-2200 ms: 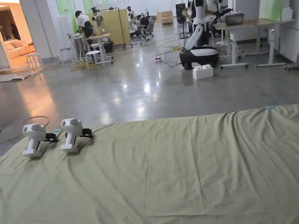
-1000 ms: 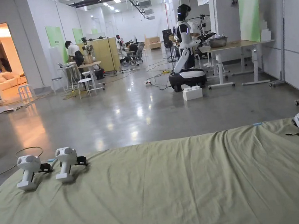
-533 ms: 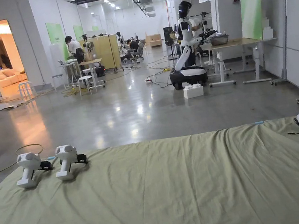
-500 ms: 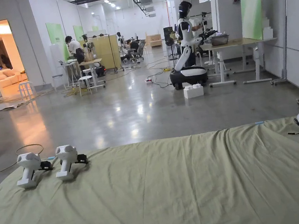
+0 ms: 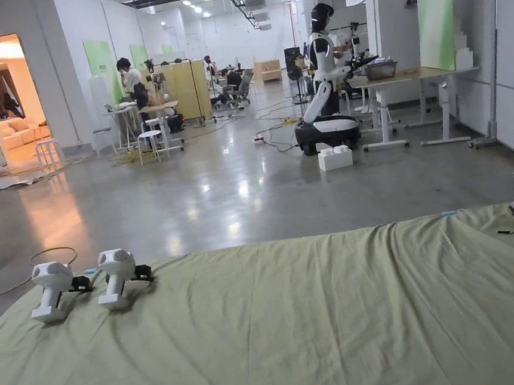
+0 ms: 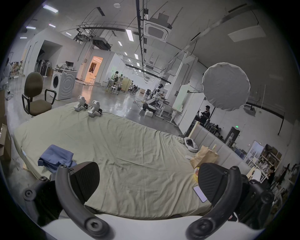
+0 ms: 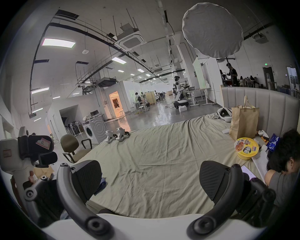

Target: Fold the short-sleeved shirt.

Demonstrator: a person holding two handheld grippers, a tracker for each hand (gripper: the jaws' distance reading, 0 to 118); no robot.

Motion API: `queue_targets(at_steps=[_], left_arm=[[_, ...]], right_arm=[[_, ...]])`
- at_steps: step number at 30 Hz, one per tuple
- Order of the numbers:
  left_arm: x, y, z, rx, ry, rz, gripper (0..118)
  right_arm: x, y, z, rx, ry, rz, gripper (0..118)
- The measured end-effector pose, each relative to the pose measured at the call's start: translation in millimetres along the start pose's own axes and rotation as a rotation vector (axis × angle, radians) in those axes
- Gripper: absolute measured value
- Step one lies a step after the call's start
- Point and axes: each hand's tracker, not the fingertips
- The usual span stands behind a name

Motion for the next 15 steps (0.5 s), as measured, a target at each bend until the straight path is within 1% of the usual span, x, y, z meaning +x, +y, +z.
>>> queue_targets(at_steps=[6,11,15], left_arm=[[-1.2,-0.7,1.7,0.000,-0.026,0.012,118],[-0.8,0.7,2.1,0.002,-0.006,0.009,118],[-2.0,2.5,3.8,0.002,-0.018,0.017,118]], right_arm=[[1.5,2.2,4.1,0.021,-0.009,-0.007,118],[4.2,2.0,3.3,0.012,-0.001,-0.032,118],[3.8,2.1,4.4,0.016,-0.006,-0.042,118]])
